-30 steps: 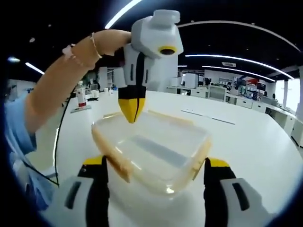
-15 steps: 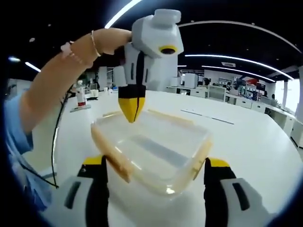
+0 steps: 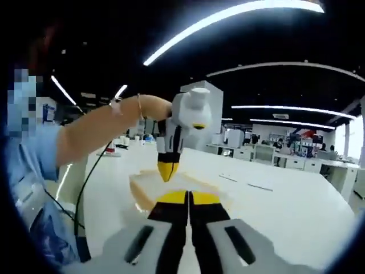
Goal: Snap each plastic latch of the storage box into its locked position after aligning the lid with the box until every specified latch is closed and the lid sits flush.
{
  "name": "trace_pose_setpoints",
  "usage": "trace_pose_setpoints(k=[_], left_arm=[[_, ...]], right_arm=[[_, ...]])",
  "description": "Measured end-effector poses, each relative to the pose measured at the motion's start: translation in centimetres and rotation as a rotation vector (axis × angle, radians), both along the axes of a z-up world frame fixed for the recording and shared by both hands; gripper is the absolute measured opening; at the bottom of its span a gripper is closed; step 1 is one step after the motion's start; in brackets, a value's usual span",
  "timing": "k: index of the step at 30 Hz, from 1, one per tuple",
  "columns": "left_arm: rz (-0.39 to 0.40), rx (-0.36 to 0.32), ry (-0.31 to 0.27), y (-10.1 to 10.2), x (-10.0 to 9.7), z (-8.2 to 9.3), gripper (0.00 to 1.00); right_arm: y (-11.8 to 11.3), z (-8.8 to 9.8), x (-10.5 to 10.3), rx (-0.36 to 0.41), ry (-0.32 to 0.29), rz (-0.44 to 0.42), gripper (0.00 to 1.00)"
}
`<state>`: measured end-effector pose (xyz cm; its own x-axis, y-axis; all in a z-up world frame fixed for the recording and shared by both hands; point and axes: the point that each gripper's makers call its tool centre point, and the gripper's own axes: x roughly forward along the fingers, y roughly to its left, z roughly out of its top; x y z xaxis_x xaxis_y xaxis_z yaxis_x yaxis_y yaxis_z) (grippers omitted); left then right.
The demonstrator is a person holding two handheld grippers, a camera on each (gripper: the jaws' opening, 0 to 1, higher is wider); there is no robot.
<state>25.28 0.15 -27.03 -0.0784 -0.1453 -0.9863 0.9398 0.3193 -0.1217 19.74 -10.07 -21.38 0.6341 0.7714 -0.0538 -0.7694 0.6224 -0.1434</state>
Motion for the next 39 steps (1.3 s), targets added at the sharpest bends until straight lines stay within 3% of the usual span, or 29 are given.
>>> trace_pose_setpoints(k=[4,6,8,9,11,14,17,19,21,23,26,32,39], left_arm=[[0.000,-0.012,-0.003,0.1,0.2,0.0,0.00],[0.006,-0.020,-0.003,0.0,0.2,0.0,0.00],[0.001,-0.021,-0.008,0.0,0.2,0.0,0.00],[0.002,-0.020,-0.009,0.0,0.2,0.0,0.00],[-0.003,-0.020,-0.013,-0.1,0.2,0.0,0.00],[-0.017,-0.033,-0.012,0.0,0.2,0.0,0.00],[-0.013,-0.040,0.001,-0.1,0.2,0.0,0.00],[-0.022,-0.029,-0.001,-0.3,0.1,0.0,0.00],[-0.021,-0.015,0.003,-0.3,0.1,0.0,0.00],[-0.023,-0.004,0.010,-0.3,0.2,0.0,0.00],[-0.050,0.021,0.009,-0.4,0.1,0.0,0.00],[-0.057,0.066,-0.006,-0.2,-0.1,-0.1,0.00],[-0.026,0.038,0.000,0.3,-0.3,-0.3,0.00]], right_arm=[[2.3,-1.1,0.7,-0.024,0.061,0.044,0.00],[3.0,-2.3,0.9,-0.103,0.120,0.069,0.00],[3.3,-2.3,1.5,-0.141,0.093,0.059,0.00],[3.4,-2.3,1.4,-0.142,0.095,0.064,0.00],[4.3,-2.7,0.1,-0.146,0.156,0.121,0.00],[5.5,-1.5,-1.9,-0.138,0.062,0.134,0.00],[7.0,-3.5,-3.7,-0.284,-0.037,0.070,0.00],[8.0,-4.7,-4.2,-0.303,-0.040,0.053,0.00],[7.9,-5.7,-3.7,-0.356,-0.052,-0.027,0.00],[7.1,-5.8,-2.5,-0.413,-0.114,-0.156,0.00],[7.8,-6.5,-2.5,-0.429,-0.097,-0.182,0.00],[7.6,-6.6,-2.2,-0.509,-0.177,-0.280,0.00],[7.5,-6.7,-2.1,-0.541,-0.207,-0.329,0.00]])
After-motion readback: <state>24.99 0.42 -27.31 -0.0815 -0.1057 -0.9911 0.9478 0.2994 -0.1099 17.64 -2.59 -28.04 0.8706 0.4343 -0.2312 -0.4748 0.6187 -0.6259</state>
